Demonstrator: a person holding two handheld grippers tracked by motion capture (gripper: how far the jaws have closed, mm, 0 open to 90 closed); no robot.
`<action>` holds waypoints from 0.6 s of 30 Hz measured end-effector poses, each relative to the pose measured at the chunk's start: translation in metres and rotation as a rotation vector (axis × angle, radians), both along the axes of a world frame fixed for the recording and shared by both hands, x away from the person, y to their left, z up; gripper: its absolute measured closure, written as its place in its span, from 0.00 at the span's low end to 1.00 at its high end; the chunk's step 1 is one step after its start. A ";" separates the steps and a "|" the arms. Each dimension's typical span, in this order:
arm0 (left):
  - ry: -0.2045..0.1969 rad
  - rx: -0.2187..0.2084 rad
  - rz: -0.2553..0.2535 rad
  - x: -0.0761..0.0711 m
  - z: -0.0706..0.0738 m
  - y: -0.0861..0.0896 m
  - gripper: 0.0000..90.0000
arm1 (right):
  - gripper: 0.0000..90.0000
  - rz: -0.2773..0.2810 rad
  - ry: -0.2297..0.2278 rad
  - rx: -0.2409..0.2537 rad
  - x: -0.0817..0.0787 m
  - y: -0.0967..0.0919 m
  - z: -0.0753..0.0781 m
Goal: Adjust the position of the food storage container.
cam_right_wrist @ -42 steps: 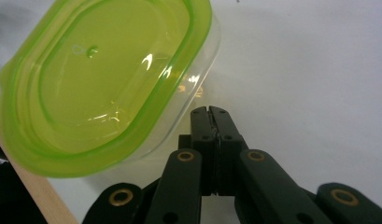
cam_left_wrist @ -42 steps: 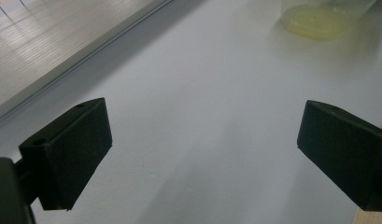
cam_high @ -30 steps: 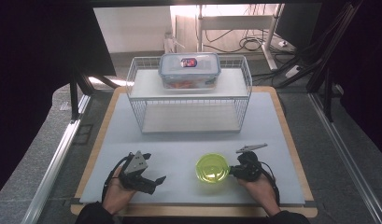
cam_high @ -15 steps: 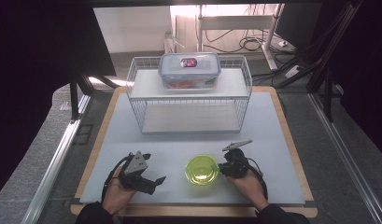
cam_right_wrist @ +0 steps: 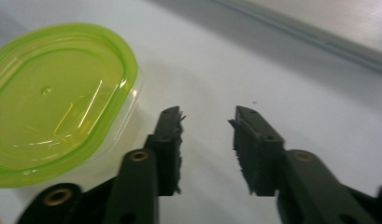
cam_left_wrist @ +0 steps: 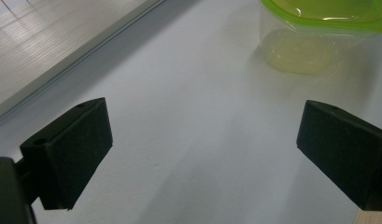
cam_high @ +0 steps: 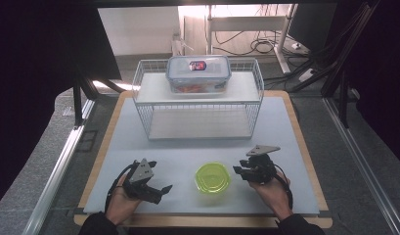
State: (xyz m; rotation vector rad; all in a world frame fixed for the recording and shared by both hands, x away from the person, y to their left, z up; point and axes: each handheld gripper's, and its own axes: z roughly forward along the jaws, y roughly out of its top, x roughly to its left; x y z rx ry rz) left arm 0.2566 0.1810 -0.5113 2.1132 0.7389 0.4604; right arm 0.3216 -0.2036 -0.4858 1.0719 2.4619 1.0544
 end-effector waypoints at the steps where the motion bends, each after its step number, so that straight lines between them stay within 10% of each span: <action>1: -0.001 0.003 -0.001 0.000 0.000 0.000 0.04 | 0.59 -0.005 -0.008 -0.001 -0.001 -0.002 0.002; 18: -0.004 0.003 0.017 -0.004 -0.001 0.007 0.04 | 0.11 -0.034 -0.034 0.044 -0.010 -0.015 0.002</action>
